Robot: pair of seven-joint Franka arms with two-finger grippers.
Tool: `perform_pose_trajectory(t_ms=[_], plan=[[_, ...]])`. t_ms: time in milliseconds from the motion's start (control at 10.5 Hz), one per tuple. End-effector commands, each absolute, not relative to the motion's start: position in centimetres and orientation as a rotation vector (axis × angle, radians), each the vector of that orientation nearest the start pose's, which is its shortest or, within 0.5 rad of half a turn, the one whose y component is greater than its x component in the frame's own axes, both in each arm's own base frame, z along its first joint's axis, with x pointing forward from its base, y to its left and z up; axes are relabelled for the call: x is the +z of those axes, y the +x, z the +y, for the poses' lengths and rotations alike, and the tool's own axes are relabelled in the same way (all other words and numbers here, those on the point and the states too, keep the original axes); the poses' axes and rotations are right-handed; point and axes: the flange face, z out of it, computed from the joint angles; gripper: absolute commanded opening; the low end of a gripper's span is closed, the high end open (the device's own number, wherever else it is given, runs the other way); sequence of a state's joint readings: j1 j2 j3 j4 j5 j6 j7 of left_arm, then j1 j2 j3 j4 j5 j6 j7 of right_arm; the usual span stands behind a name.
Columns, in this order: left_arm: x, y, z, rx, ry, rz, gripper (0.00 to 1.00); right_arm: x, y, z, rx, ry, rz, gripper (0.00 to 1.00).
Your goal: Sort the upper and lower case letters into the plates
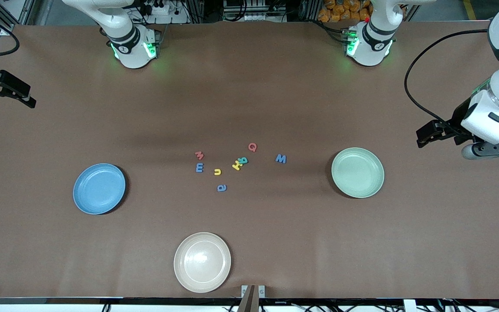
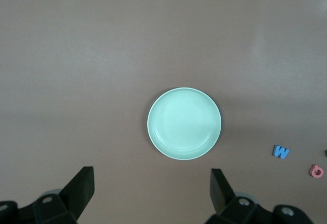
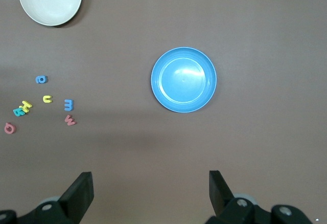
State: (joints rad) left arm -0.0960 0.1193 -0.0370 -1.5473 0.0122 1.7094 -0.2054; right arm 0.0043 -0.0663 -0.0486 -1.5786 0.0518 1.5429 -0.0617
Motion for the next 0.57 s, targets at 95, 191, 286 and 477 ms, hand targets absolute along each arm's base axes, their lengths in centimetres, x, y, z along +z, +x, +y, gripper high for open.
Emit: perform_pose_trajectory(t_ms=[95, 191, 286, 477], plan=[[58.4, 59.3, -7.5, -0.057, -3.165, -0.137, 1.00, 66.1, 53.1, -2.4, -0.052, -3.098, -0.045, 1.00], [58.5, 59.2, -7.5, -0.055, -3.181, -0.148, 1.00, 66.1, 53.1, -2.4, -0.050, -3.098, -0.047, 1.00], [58.2, 59.2, -7.8, -0.043, -3.191, -0.145, 1.00, 66.1, 53.1, -2.4, -0.050, -3.098, -0.045, 1.00], [56.4, 59.7, -9.1, 0.000, -3.176, -0.107, 1.00, 65.5, 53.3, -2.4, -0.033, -3.096, -0.032, 1.00]])
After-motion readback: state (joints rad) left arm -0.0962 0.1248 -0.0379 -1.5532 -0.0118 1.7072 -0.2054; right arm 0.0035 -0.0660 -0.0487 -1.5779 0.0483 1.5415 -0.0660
